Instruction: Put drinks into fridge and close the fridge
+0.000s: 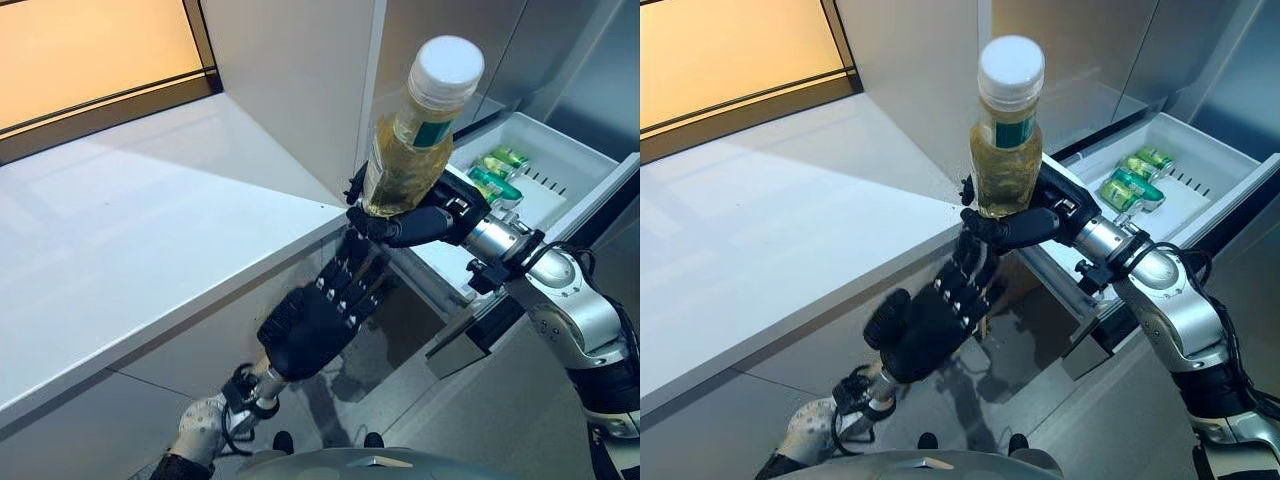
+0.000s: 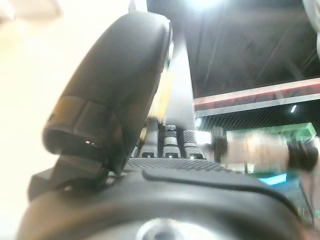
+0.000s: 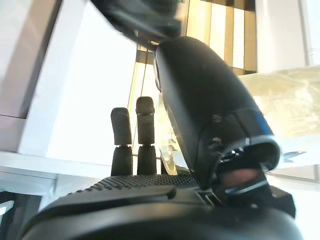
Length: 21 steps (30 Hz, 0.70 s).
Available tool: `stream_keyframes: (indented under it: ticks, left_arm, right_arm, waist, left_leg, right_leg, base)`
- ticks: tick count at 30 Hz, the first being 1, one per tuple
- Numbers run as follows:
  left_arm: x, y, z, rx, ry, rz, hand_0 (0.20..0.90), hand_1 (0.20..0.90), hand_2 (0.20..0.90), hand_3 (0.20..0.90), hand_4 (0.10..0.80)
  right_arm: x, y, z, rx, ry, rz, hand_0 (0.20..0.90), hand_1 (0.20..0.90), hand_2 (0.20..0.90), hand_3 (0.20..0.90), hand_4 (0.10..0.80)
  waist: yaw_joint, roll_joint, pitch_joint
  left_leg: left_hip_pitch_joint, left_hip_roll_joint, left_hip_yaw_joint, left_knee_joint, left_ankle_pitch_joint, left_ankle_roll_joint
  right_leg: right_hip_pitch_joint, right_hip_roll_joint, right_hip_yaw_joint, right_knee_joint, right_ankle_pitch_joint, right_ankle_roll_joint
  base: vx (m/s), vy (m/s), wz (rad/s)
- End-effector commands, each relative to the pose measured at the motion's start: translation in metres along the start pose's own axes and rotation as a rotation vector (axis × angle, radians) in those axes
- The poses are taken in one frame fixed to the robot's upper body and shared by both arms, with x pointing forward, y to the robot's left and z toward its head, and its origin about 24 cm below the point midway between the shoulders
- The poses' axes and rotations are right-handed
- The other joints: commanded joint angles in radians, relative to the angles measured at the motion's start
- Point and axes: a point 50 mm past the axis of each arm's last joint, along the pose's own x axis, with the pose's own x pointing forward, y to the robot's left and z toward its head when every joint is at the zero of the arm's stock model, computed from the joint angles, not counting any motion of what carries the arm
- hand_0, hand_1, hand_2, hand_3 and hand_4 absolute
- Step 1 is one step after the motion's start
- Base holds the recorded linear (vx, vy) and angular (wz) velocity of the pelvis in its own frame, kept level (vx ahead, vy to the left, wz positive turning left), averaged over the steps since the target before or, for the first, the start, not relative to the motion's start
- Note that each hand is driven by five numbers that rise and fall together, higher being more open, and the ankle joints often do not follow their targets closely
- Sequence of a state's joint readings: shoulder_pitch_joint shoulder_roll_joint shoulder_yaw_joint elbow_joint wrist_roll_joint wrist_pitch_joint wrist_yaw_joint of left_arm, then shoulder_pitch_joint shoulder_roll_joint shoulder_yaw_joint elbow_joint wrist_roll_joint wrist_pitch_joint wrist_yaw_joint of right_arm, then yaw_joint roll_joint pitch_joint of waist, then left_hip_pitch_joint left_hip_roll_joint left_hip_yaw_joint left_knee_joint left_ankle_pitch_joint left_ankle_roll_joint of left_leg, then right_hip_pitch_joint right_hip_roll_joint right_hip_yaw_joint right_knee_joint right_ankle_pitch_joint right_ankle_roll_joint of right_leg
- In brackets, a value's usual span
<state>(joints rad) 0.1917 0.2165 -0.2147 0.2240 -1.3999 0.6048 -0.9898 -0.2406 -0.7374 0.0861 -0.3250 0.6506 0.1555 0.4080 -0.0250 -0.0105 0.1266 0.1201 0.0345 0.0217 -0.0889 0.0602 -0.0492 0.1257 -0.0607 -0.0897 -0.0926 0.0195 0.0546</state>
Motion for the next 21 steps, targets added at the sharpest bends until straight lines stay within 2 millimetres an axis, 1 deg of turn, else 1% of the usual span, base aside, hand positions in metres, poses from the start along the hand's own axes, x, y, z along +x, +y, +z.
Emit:
stream_keyframes:
  ticks: [1,3,5,6,7,8,9,10,12,14,15,19,21]
  left_arm:
    - [-0.021,0.012,0.001,0.073,0.013,0.049,0.9,0.9,0.9,0.9,0.8]
    - [-0.045,0.026,0.001,0.118,-0.016,0.201,0.9,0.9,0.9,0.9,0.8]
    - [-0.069,0.038,0.001,0.14,-0.091,0.361,0.9,0.9,0.9,0.9,0.8]
    - [-0.087,0.044,0.006,0.184,-0.128,0.499,0.9,0.9,0.9,0.9,0.8]
    - [-0.096,0.047,0.007,0.199,-0.139,0.571,0.9,0.9,0.9,0.9,0.8]
    - [-0.102,0.049,0.01,0.229,-0.145,0.63,0.9,0.9,0.9,0.9,0.8]
    - [-0.104,0.05,0.011,0.243,-0.144,0.656,0.9,0.9,0.9,0.9,0.8]
    - [-0.116,0.053,0.015,0.304,-0.143,0.786,0.9,0.9,0.9,0.9,0.8]
    - [-0.127,0.056,0.021,0.378,-0.143,0.923,0.9,0.9,0.9,0.9,0.8]
    - [-0.138,0.058,0.025,0.427,-0.163,1.041,0.9,0.9,0.9,0.9,0.8]
    - [-0.14,0.059,0.025,0.444,-0.16,1.066,0.9,0.9,0.9,0.9,0.8]
    - [-0.156,0.062,0.022,0.569,-0.108,1.23,0.9,0.9,0.9,0.9,0.8]
    - [-0.165,0.063,0.022,0.675,-0.023,1.333,0.9,0.9,0.9,0.9,0.8]
  right_arm:
    - [-0.008,-0.014,0.084,-0.088,-0.435,0.007,0.3,0.3,0.3,0.2,0.1]
    - [-0.013,-0.015,0.078,-0.064,-0.398,0.026,0.3,0.3,0.3,0.2,0.1]
    - [-0.02,-0.014,0.074,-0.046,-0.365,0.038,0.3,0.3,0.3,0.2,0.1]
    - [-0.026,-0.015,0.072,-0.043,-0.342,0.038,0.3,0.3,0.3,0.2,0.1]
    - [-0.028,-0.017,0.071,-0.028,-0.335,0.035,0.3,0.3,0.3,0.2,0.1]
    - [-0.029,-0.017,0.071,-0.014,-0.331,0.036,0.3,0.3,0.3,0.2,0.1]
    - [-0.03,-0.018,0.071,-0.008,-0.329,0.037,0.3,0.3,0.3,0.2,0.1]
    - [-0.033,-0.018,0.069,0.009,-0.322,0.047,0.3,0.3,0.3,0.2,0.1]
    - [-0.039,-0.016,0.068,0.01,-0.316,0.059,0.3,0.3,0.3,0.2,0.1]
    - [-0.045,-0.014,0.065,0.006,-0.303,0.06,0.3,0.3,0.3,0.2,0.1]
    - [-0.046,-0.014,0.064,0.004,-0.3,0.057,0.3,0.3,0.3,0.2,0.1]
    - [-0.058,-0.016,0.056,-0.028,-0.286,-0.025,0.3,0.3,0.3,0.2,0.1]
    - [-0.069,-0.021,0.051,-0.067,-0.276,-0.116,0.3,0.3,0.3,0.2,0.1]
  waist:
    - [0.015,-0.049,-0.079]
    - [0.016,-0.051,-0.082]
    - [0.015,-0.053,-0.084]
    - [0.01,-0.056,-0.086]
    - [0.007,-0.057,-0.088]
    - [0.005,-0.058,-0.09]
    - [0.004,-0.06,-0.089]
    - [-0.002,-0.06,-0.092]
    - [-0.011,-0.06,-0.092]
    - [-0.019,-0.06,-0.093]
    - [-0.02,-0.06,-0.093]
    - [-0.033,-0.064,-0.091]
    - [-0.043,-0.069,-0.087]
  left_leg:
    - [-0.006,-0.066,-0.026,0.002,-0.093,0.051]
    - [-0.012,-0.065,-0.021,0.002,-0.09,0.05]
    - [-0.017,-0.063,-0.017,0.002,-0.087,0.05]
    - [-0.018,-0.062,-0.012,0.002,-0.087,0.049]
    - [-0.015,-0.061,-0.01,0.002,-0.096,0.049]
    - [-0.017,-0.06,-0.008,0.002,-0.095,0.049]
    - [-0.022,-0.061,-0.007,0.002,-0.086,0.049]
    - [-0.019,-0.06,-0.004,0.002,-0.094,0.049]
    - [-0.023,-0.059,0.002,0.002,-0.09,0.048]
    - [-0.026,-0.058,0.01,0.002,-0.089,0.048]
    - [-0.026,-0.057,0.012,0.002,-0.089,0.048]
    - [-0.028,-0.056,0.028,0.002,-0.089,0.05]
    - [-0.027,-0.056,0.036,0.002,-0.091,0.051]
  right_leg:
    - [-0.024,0.022,-0.002,0.023,0.017,0.01]
    - [-0.028,0.023,-0.003,0.022,0.018,0.011]
    - [-0.033,0.023,-0.003,0.023,0.019,0.013]
    - [-0.034,0.024,-0.003,0.023,0.018,0.014]
    - [-0.03,0.027,-0.001,0.02,0.012,0.014]
    - [-0.032,0.028,0.001,0.02,0.012,0.014]
    - [-0.039,0.027,0.001,0.023,0.018,0.013]
    - [-0.037,0.03,0.003,0.02,0.013,0.016]
    - [-0.042,0.032,0.007,0.021,0.017,0.018]
    - [-0.049,0.034,0.011,0.023,0.017,0.02]
    - [-0.05,0.034,0.012,0.024,0.017,0.02]
    - [-0.061,0.04,0.024,0.033,0.014,0.021]
    - [-0.066,0.043,0.034,0.036,0.014,0.023]
  base:
    - [0.0,0.0,0.0]
    - [0.0,0.0,0.0]
    - [0.0,0.0,0.0]
    - [0.0,0.0,0.0]
    - [0.0,0.0,0.0]
    - [0.0,0.0,0.0]
    - [0.0,0.0,0.0]
    - [0.0,0.0,0.0]
    - [0.0,0.0,0.0]
    - [0.0,0.0,0.0]
    - [0.0,0.0,0.0]
    - [-0.004,0.015,-0.07]
    - [-0.002,0.02,-0.17]
